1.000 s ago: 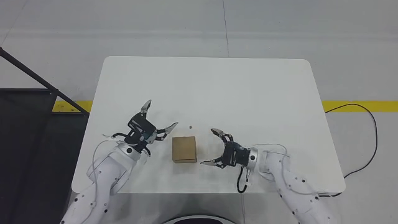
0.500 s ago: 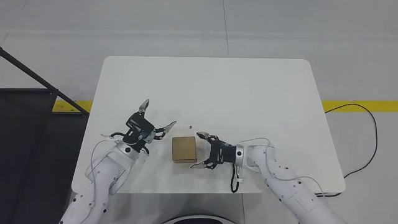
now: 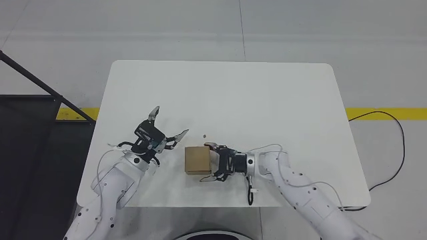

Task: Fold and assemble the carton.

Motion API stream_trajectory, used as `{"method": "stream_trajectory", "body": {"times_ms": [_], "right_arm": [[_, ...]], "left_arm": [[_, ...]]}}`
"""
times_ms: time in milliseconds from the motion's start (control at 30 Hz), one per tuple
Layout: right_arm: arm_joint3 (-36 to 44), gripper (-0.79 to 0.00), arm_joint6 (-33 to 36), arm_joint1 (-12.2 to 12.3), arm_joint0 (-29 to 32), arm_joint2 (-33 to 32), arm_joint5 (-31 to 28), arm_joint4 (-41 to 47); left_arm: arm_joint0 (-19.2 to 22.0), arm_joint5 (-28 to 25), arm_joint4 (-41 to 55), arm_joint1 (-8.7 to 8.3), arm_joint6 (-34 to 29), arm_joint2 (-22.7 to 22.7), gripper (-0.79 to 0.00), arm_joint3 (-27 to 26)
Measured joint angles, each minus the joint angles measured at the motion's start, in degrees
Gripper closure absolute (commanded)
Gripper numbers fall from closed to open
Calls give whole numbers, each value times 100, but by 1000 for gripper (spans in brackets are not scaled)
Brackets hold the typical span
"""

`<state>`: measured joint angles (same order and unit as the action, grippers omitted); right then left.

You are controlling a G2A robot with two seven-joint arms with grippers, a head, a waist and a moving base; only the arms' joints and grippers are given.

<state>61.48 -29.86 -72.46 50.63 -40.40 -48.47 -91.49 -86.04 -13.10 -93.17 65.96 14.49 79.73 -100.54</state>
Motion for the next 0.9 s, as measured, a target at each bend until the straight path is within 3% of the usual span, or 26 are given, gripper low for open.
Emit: {"method": "stream_trajectory", "body": {"times_ms": [233, 333, 367, 400, 433, 900], "right_arm": [[-142, -785, -47, -77, -78, 106, 77, 42], [-179, -505, -77, -93, -99, 133, 77, 26], [-189, -480, -84, -96, -104, 139, 70, 21], [-198, -391, -90, -99, -110, 144, 65, 16], [-207, -372, -98, -103, -117, 151, 60, 10], [-141, -385, -403, -65, -135, 58, -24, -37]], "left_arm": [[5, 8, -4, 4, -6, 1, -785, 8], [5, 11, -2, 6, 0, 3, -785, 15], [6, 11, -2, 6, 1, 4, -785, 17], [6, 11, -4, 6, 2, 5, -785, 20], [7, 17, -6, 7, -1, 6, -785, 22], [-11, 33, 18, 10, 40, 60, -785, 63]]}}
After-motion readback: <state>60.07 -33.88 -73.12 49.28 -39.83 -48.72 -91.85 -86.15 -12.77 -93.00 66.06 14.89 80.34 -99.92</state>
